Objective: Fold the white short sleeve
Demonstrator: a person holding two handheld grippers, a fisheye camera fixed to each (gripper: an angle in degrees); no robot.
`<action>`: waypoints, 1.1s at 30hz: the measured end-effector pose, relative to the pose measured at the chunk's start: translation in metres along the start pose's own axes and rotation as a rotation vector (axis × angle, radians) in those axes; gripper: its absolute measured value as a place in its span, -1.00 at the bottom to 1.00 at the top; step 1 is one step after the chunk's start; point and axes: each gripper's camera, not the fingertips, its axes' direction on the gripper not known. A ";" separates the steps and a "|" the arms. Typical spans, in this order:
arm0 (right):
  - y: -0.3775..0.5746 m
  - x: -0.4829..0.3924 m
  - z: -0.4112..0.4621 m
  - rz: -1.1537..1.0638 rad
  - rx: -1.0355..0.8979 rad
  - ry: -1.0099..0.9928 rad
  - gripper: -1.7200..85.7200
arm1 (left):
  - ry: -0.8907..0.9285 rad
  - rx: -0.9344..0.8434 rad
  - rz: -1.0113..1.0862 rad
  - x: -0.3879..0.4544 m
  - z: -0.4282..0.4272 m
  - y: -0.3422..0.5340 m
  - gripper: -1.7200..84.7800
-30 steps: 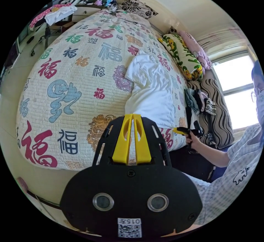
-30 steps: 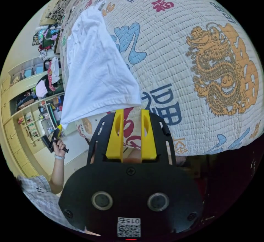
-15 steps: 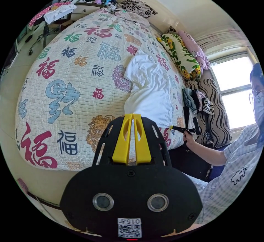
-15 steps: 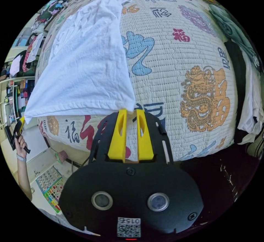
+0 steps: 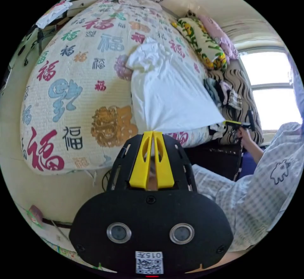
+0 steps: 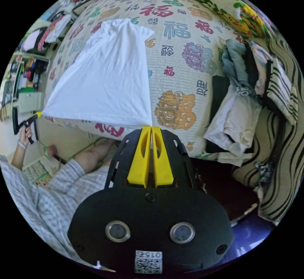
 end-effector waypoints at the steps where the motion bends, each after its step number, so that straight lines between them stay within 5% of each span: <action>1: 0.013 -0.008 -0.004 -0.039 -0.036 0.054 -0.98 | -0.028 -0.044 -0.003 0.009 0.005 0.009 -0.98; 5: 0.045 -0.031 -0.015 -0.126 -0.076 0.197 -0.98 | 0.001 -0.028 -0.113 0.019 0.004 0.031 -0.98; 9: 0.032 -0.032 -0.052 -0.105 0.078 0.101 -0.98 | 0.138 0.272 -0.245 0.016 -0.034 0.006 -0.98; 12: -0.004 -0.035 -0.095 -0.144 0.216 -0.045 -0.98 | 0.144 0.375 -0.100 0.039 -0.059 -0.056 -0.98; 24: -0.037 -0.056 -0.356 -0.262 0.672 0.103 -0.98 | 0.156 0.912 0.287 0.169 -0.262 -0.188 -0.98; 28: 0.018 -0.075 -0.404 -0.366 0.749 0.228 -0.98 | 0.086 0.885 0.456 0.204 -0.281 -0.156 -0.98; 33: 0.050 -0.071 -0.358 -0.380 0.578 0.181 -0.98 | 0.092 0.669 0.383 0.178 -0.205 -0.123 -0.98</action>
